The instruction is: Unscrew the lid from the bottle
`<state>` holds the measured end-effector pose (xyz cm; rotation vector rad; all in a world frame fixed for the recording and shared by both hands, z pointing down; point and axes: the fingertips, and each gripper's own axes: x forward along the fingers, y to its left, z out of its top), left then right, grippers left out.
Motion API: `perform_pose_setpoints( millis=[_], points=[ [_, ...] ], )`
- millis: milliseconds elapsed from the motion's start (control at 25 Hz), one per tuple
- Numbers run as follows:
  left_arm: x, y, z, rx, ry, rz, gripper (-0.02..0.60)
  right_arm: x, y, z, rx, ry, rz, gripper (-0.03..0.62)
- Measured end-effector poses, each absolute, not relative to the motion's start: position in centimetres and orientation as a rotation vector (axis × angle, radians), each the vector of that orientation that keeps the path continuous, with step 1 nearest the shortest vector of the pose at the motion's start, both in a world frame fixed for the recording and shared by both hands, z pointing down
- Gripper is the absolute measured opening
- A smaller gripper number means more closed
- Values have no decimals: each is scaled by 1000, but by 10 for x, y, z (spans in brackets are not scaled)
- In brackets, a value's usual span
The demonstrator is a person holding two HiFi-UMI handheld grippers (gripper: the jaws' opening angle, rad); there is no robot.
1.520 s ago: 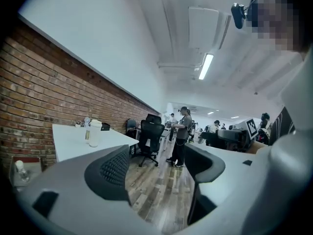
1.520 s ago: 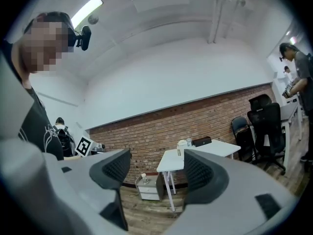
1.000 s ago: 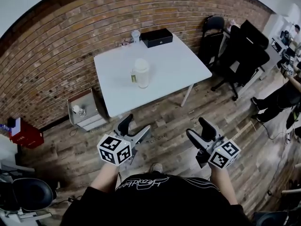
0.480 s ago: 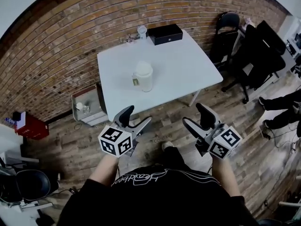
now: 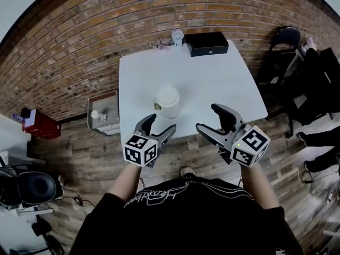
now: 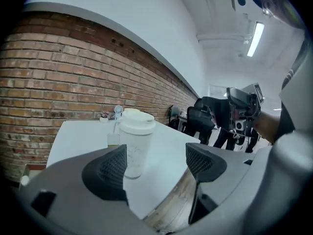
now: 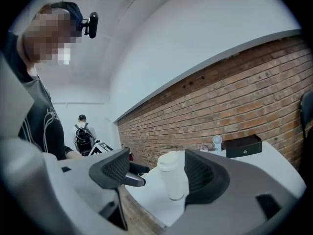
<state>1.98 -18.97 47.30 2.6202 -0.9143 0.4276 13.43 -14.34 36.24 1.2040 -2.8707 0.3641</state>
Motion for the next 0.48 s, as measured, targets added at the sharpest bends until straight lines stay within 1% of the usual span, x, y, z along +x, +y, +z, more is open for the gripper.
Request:
perform_pose_setpoints(
  millis=[320, 480],
  points=[
    [30, -227, 498, 2588, -1063, 482, 373, 96, -209, 385, 870, -2824, 268, 333],
    [32, -239, 508, 2584, -1110, 487, 373, 73, -235, 406, 795, -2768, 246, 348]
  ],
)
